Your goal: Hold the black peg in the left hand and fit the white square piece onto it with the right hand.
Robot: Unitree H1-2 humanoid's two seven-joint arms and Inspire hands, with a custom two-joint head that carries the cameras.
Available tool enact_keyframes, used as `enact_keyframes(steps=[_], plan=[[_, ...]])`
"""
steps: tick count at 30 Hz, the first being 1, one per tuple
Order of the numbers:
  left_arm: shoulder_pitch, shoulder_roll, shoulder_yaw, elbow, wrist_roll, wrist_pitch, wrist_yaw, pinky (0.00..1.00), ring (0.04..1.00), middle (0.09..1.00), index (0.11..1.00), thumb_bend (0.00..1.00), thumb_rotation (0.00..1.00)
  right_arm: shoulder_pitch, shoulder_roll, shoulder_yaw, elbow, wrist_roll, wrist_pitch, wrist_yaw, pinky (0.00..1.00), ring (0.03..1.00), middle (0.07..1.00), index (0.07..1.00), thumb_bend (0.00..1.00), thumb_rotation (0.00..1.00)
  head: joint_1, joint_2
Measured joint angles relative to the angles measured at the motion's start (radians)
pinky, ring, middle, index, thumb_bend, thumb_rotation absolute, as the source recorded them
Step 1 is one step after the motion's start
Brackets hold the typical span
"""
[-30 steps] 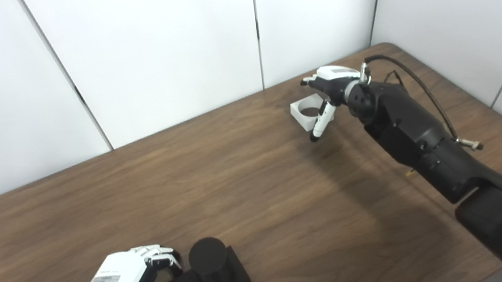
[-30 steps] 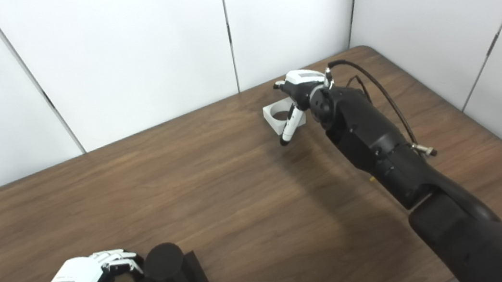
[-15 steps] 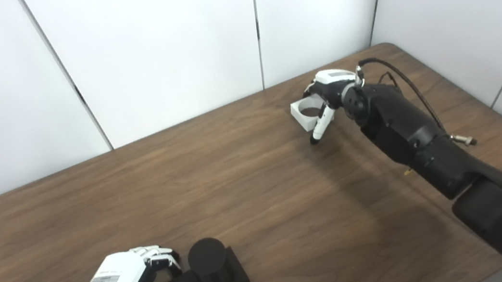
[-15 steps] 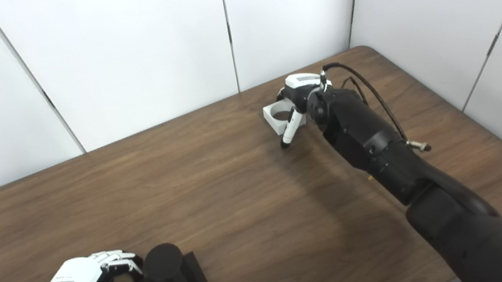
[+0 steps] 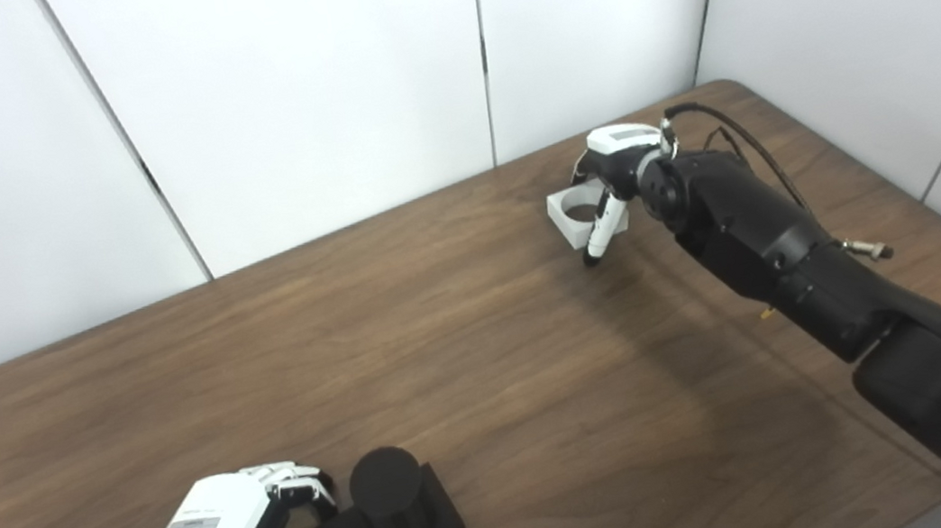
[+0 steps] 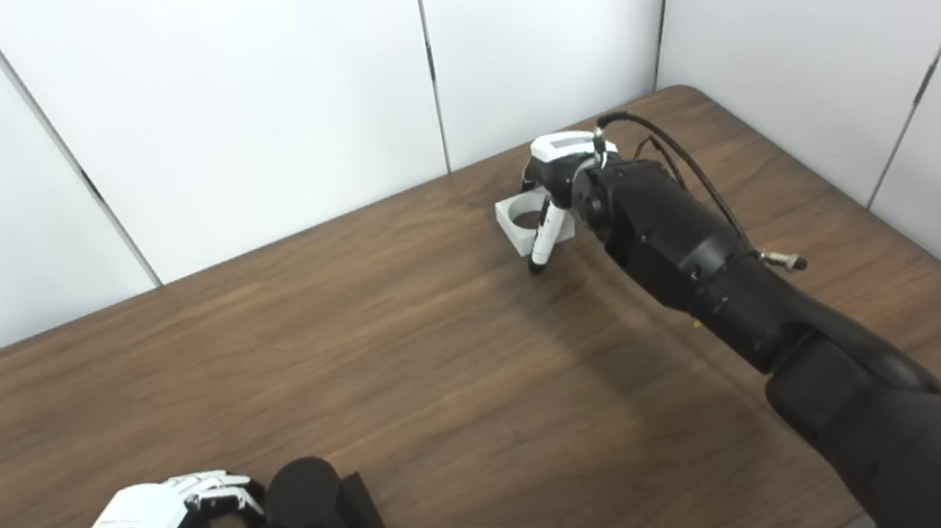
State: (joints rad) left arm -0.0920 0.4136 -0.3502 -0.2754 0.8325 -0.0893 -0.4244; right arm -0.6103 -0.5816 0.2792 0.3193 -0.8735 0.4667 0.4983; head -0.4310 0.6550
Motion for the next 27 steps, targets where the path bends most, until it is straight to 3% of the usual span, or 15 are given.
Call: enact_keyframes(steps=[18,23,24,25,27], plan=[[0.006,0.000,0.011,-0.007,-0.001,0.000,-0.011,0.84,0.822,0.766,0.488,0.52,0.04,0.006,-0.002,0.003,-0.010,0.032,-0.003,-0.021,0.84,0.948,0.920,0.670,0.83,0.14,0.002,0.020],[0.006,0.000,0.013,-0.010,-0.001,0.002,-0.015,0.84,0.825,0.769,0.488,0.52,0.04,0.007,-0.002,0.003,-0.010,0.048,-0.008,-0.038,0.82,0.924,0.900,0.630,0.80,0.06,0.002,0.020],[0.007,0.000,0.013,-0.010,-0.001,0.002,-0.015,0.84,0.826,0.769,0.488,0.52,0.04,0.007,-0.002,0.003,-0.010,0.053,-0.009,-0.041,0.81,0.919,0.894,0.563,0.66,0.09,0.002,0.020],[0.007,0.000,0.013,-0.010,-0.001,0.002,-0.015,0.84,0.825,0.769,0.488,0.52,0.04,0.008,-0.002,0.002,-0.009,0.059,-0.010,-0.045,0.81,0.912,0.886,0.528,0.59,0.11,0.002,0.020],[0.007,0.000,0.014,-0.010,-0.001,0.002,-0.015,0.84,0.824,0.768,0.488,0.52,0.04,0.010,-0.002,0.003,-0.008,0.062,-0.012,-0.055,0.79,0.900,0.868,0.497,0.54,0.13,0.005,0.026]])
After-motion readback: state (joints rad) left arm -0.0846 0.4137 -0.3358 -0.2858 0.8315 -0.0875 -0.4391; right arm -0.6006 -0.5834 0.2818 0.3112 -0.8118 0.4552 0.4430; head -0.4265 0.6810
